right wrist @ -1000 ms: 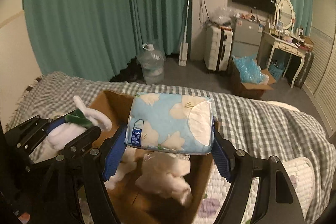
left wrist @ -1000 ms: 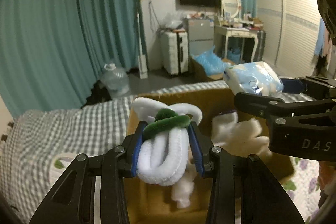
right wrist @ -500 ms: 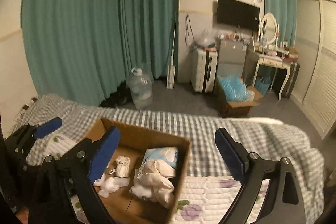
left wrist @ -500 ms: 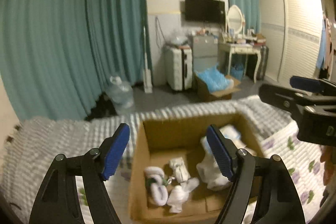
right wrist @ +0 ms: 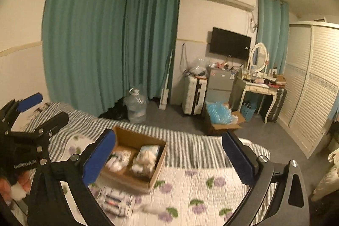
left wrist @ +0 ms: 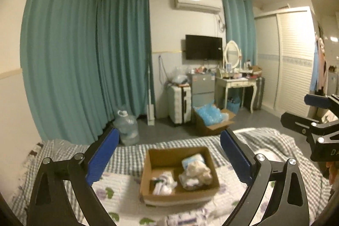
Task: Organize soft objects
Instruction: 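Lower the tissue pack and socks into the box and open both tools, then grasp the black-and-white floral tissue pack with the left tool while the right grasps a white sock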
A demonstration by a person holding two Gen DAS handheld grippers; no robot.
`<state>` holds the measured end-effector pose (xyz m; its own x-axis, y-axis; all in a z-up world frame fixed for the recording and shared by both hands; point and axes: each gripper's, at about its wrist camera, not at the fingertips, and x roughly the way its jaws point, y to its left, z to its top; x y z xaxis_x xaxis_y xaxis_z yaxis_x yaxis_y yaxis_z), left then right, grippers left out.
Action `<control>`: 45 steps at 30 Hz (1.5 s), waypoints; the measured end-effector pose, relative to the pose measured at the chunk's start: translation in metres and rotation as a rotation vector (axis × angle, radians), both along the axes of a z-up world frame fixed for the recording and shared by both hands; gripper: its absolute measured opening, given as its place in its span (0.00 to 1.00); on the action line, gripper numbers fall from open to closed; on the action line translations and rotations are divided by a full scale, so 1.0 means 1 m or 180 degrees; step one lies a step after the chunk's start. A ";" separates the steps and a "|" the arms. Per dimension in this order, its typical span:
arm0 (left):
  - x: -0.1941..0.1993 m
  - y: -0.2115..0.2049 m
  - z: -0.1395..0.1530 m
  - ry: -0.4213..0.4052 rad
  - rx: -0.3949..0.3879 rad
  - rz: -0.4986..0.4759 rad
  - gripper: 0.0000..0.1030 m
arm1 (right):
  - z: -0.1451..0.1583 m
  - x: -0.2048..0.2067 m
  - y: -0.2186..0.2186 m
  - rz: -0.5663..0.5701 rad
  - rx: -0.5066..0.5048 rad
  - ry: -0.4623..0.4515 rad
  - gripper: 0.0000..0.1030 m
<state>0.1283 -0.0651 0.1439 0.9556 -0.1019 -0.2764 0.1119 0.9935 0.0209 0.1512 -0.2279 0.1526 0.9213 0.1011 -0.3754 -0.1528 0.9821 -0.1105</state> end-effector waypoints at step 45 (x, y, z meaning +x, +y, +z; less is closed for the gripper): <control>0.027 -0.005 -0.282 0.1634 0.0284 0.0308 0.95 | -0.338 0.094 0.017 0.0385 -0.0055 0.1720 0.26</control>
<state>0.1554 -0.0698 -0.1384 0.6988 0.0254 -0.7149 0.0379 0.9966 0.0725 0.2452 -0.2109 -0.1856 0.5792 0.1840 -0.7941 -0.3039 0.9527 -0.0009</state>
